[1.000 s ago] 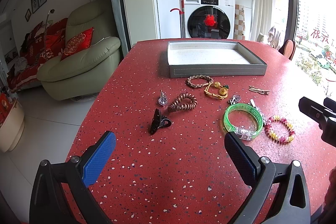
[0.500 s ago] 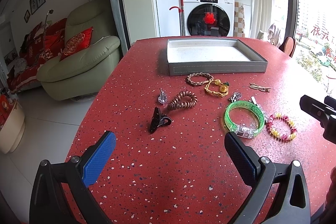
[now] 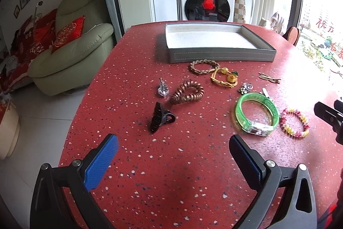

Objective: Organize jewelry
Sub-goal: 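Grasp the black claw clip with left tool while right tool grasps beaded bracelet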

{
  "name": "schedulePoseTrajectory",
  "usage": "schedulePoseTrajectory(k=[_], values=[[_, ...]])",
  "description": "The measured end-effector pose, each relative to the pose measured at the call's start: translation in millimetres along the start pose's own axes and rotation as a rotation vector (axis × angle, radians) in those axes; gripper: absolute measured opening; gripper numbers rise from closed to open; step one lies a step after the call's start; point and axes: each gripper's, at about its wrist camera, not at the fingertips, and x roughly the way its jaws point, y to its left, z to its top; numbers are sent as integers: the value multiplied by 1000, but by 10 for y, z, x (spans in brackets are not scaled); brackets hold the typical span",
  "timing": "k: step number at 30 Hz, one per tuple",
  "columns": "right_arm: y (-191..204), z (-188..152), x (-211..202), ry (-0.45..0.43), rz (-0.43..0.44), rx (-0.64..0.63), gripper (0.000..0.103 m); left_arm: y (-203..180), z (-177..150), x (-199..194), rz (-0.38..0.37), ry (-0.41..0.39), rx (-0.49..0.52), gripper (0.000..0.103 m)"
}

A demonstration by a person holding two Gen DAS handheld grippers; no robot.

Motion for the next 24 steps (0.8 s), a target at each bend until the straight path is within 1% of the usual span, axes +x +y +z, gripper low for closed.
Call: schedulePoseTrajectory(k=[6, 9, 11, 12, 13, 14, 16, 17, 18, 19, 20, 21, 22, 23, 24], values=[[-139, -20, 270, 124, -29, 1, 103, 196, 177, 269, 28, 10, -20, 103], [-143, -24, 373, 157, -36, -14, 102, 210, 232, 384, -6, 33, -13, 103], [-126, -34, 431, 179, -33, -24, 95, 190, 234, 448, -27, 55, -14, 103], [-115, -42, 457, 195, -28, -28, 87, 177, 230, 478, -33, 67, -13, 102], [-104, -53, 481, 210, -18, -28, 81, 164, 220, 499, -39, 73, -13, 96], [-86, -54, 474, 203, -26, -41, 79, 150, 208, 518, -43, 81, -10, 91], [-48, -61, 448, 207, -13, -55, 68, 127, 190, 555, -56, 102, -4, 75], [-28, -59, 440, 209, -8, -62, 66, 121, 183, 570, -61, 109, -4, 69], [-19, -55, 432, 210, 1, -68, 58, 115, 173, 584, -70, 116, -1, 54], [-8, -52, 422, 212, 4, -74, 47, 107, 167, 587, -81, 123, 1, 51], [5, -44, 415, 213, 11, -80, 40, 109, 166, 576, -81, 117, 1, 51], [20, -39, 407, 216, 17, -87, 25, 108, 160, 571, -88, 117, 3, 51], [26, -41, 396, 219, 28, -90, 16, 106, 159, 564, -95, 116, 3, 51], [26, -40, 390, 221, 33, -87, 10, 106, 154, 552, -103, 117, 2, 51], [26, -35, 392, 220, 41, -83, 10, 126, 154, 536, -111, 118, 0, 51]])
